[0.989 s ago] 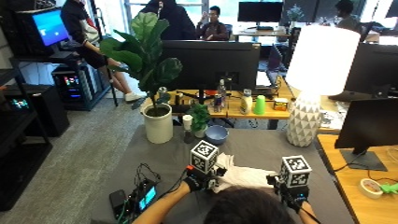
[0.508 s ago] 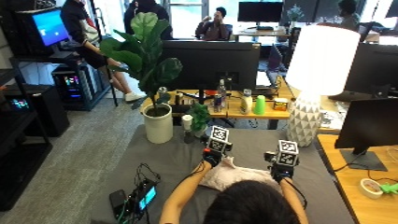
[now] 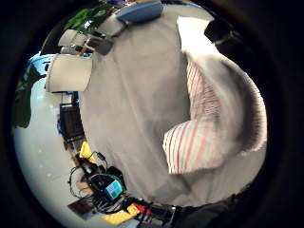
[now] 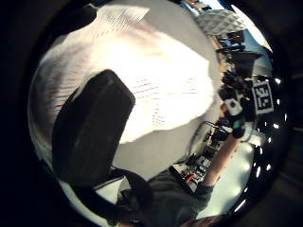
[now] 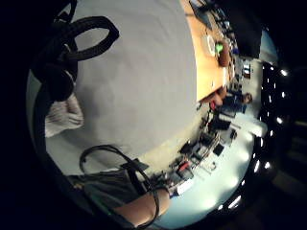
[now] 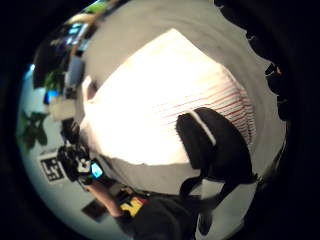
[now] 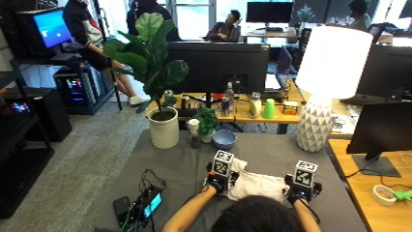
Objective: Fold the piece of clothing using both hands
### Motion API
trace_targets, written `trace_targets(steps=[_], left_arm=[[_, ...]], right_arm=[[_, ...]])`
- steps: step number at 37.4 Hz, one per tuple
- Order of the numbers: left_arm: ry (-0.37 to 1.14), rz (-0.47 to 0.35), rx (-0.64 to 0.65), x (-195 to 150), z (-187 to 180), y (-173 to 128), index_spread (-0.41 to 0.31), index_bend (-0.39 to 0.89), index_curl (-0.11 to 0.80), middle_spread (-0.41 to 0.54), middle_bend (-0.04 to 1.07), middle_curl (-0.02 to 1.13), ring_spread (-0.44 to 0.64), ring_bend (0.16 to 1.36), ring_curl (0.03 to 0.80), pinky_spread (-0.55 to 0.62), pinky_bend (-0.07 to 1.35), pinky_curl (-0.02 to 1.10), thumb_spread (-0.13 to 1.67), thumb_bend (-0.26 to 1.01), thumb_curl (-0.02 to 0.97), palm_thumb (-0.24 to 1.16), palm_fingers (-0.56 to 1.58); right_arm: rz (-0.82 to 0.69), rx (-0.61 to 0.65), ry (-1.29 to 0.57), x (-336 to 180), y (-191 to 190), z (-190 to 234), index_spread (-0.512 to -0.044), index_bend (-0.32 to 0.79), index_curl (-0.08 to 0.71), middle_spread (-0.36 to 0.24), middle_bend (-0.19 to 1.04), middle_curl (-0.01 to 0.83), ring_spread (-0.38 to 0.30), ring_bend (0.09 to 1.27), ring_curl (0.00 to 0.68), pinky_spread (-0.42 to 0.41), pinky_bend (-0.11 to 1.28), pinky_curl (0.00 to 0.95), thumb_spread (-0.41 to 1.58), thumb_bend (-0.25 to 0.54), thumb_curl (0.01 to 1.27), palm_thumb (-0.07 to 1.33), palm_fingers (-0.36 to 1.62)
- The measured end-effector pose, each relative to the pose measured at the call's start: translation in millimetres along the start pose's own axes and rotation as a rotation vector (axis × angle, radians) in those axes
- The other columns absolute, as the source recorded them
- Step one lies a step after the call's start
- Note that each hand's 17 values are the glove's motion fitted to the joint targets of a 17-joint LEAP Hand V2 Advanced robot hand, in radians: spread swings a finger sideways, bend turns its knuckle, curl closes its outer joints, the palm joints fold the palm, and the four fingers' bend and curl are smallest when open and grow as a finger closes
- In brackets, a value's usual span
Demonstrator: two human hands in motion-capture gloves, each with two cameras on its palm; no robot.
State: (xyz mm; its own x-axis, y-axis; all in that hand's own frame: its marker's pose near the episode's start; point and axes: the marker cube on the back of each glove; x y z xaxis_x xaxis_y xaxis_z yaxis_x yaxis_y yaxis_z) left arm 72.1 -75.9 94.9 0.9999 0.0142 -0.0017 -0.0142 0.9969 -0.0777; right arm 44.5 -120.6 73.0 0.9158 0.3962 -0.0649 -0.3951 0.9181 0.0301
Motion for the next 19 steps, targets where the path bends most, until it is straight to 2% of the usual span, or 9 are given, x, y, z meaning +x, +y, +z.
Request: trace_targets(steps=[3,6,7,10,13,15,17,18,19], left_arm=[[-0.068,-0.037,-0.061,5.1,32.5,-0.3,-0.135,0.18,0.412,-0.031,0.12,0.3,0.01,0.53,0.378,0.06,0.41,0.37,1.25,-0.05,0.206,0.12,0.33],[-0.075,-0.111,-0.144,-2.8,55.1,0.6,-0.127,0.17,0.408,-0.018,0.12,0.28,0.05,0.52,0.367,0.12,0.4,0.36,1.25,-0.04,0.192,0.07,0.3],[-0.056,-0.124,-0.167,-4.7,60.5,1.1,-0.123,0.16,0.402,-0.01,0.13,0.28,0.06,0.52,0.364,0.13,0.4,0.36,1.26,-0.04,0.185,0.05,0.28],[-0.002,-0.132,-0.194,-6.6,69.0,1.3,-0.112,0.16,0.399,0.031,0.12,0.27,0.13,0.49,0.358,0.21,0.39,0.36,1.28,-0.03,0.172,0.01,0.11],[0.008,-0.132,-0.193,-6.5,70.8,0.8,-0.106,0.17,0.397,0.05,0.13,0.27,0.17,0.49,0.354,0.26,0.39,0.36,1.3,-0.02,0.166,0.0,0.07],[0.002,-0.136,-0.193,-6.9,70.7,0.3,-0.104,0.17,0.391,0.059,0.14,0.26,0.19,0.48,0.341,0.28,0.39,0.35,1.32,-0.02,0.163,-0.01,0.07],[-0.005,-0.144,-0.191,-7.2,69.7,-0.9,-0.101,0.16,0.386,0.066,0.14,0.25,0.2,0.49,0.335,0.29,0.39,0.34,1.32,-0.01,0.162,0.0,0.06],[-0.007,-0.147,-0.192,-7.4,68.9,-1.3,-0.101,0.17,0.385,0.069,0.14,0.25,0.2,0.5,0.333,0.3,0.39,0.34,1.33,-0.01,0.161,0.0,0.06],[-0.007,-0.15,-0.193,-7.8,67.8,-1.4,-0.1,0.17,0.385,0.075,0.14,0.25,0.21,0.5,0.329,0.31,0.39,0.34,1.33,-0.01,0.16,0.0,0.06]], right_arm=[[0.131,-0.059,0.028,20.7,-3.8,37.1,-0.317,-0.08,0.098,-0.068,0.16,0.414,-0.152,0.78,0.474,-0.165,0.82,0.476,1.23,-0.064,0.25,0.68,0.7],[0.17,-0.082,0.012,22.5,-4.4,61.7,-0.317,-0.07,0.066,-0.061,0.17,0.41,-0.146,0.8,0.471,-0.168,0.86,0.475,1.23,-0.054,0.24,0.61,0.68],[0.175,-0.08,0.002,21.3,-4.0,67.6,-0.306,-0.03,0.068,-0.054,0.19,0.413,-0.123,0.75,0.454,-0.162,0.87,0.478,1.23,-0.06,0.23,0.58,0.65],[0.189,-0.058,-0.016,17.8,-1.0,76.7,-0.291,0.04,0.074,-0.044,0.24,0.427,-0.102,0.7,0.45,-0.137,0.83,0.473,1.23,-0.045,0.22,0.55,0.59],[0.184,0.009,-0.026,13.5,4.3,79.6,-0.271,0.14,0.11,-0.039,0.27,0.436,-0.075,0.6,0.427,-0.101,0.75,0.457,1.24,-0.018,0.23,0.55,0.54],[0.167,0.089,-0.035,8.8,9.2,80.9,-0.258,0.15,0.126,-0.036,0.26,0.431,-0.071,0.57,0.411,-0.101,0.74,0.444,1.25,-0.006,0.23,0.57,0.58],[0.155,0.149,-0.039,5.5,3.7,87.5,-0.243,0.13,0.133,-0.037,0.26,0.426,-0.084,0.59,0.396,-0.145,0.75,0.42,1.26,0.012,0.24,0.61,0.77],[0.154,0.168,-0.04,4.6,-2.5,92.4,-0.247,0.12,0.134,-0.033,0.24,0.418,-0.076,0.55,0.373,-0.123,0.72,0.402,1.26,0.0,0.24,0.6,0.68],[0.153,0.184,-0.044,3.7,-8.6,96.5,-0.234,0.12,0.15,-0.038,0.27,0.435,-0.094,0.62,0.407,-0.156,0.74,0.424,1.27,0.021,0.24,0.64,0.84]])
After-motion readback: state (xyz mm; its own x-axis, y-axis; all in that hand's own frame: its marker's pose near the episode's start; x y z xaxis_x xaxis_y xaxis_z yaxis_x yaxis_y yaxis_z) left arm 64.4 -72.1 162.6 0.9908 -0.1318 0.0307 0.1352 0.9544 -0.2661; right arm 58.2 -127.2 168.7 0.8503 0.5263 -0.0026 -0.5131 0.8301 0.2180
